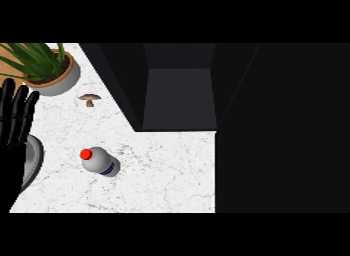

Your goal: Pick up the bottled water, place it into the cabinet and close the cabinet

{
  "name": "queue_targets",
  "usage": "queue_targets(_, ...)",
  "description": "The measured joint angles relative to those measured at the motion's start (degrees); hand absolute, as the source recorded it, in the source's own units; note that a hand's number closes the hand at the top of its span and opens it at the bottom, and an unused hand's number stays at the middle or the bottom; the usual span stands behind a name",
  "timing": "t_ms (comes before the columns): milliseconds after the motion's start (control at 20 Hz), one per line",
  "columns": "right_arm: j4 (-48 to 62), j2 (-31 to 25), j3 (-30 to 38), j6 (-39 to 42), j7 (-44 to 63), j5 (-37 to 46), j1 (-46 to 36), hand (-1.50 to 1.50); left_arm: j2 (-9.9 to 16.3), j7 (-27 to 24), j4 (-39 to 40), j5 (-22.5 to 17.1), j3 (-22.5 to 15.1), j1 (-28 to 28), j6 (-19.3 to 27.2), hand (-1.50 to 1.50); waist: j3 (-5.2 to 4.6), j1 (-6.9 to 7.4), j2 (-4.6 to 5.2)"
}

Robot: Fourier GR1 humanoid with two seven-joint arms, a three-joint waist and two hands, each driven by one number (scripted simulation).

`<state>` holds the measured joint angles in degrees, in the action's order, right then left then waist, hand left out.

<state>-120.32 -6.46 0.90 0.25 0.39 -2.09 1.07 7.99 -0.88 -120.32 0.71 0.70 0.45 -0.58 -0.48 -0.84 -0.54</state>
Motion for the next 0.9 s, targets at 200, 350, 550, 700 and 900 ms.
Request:
queue_targets(200,-3.77,1.38,-2.44,-0.20,-1.40,3.17,5.11,-1.50,-1.27,-0.43,-2.49,0.52,0.15,3.01,0.52,-1.50,0.31,0.51,0.28)
queue_targets(350,-7.78,1.60,-5.15,0.54,0.89,3.62,7.56,-1.50,-2.90,1.23,-5.21,-0.92,0.27,6.12,1.31,-1.50,0.40,0.74,0.29)
queue_targets(550,-9.68,1.51,-9.51,3.44,2.98,1.70,9.67,-1.50,-5.92,6.89,-9.64,-4.76,-2.11,10.30,2.64,-1.50,0.46,1.09,0.30)
queue_targets(700,-13.58,1.48,-11.61,4.11,6.14,0.84,11.29,-1.50,-6.88,10.94,-14.26,-5.13,-3.92,12.73,4.14,-1.50,0.48,1.00,0.32)
queue_targets(900,-16.82,2.42,-15.81,3.34,9.41,3.49,11.82,-1.50,-7.47,14.34,-19.95,-4.78,-6.93,17.18,5.36,-1.50,0.48,1.05,0.35)
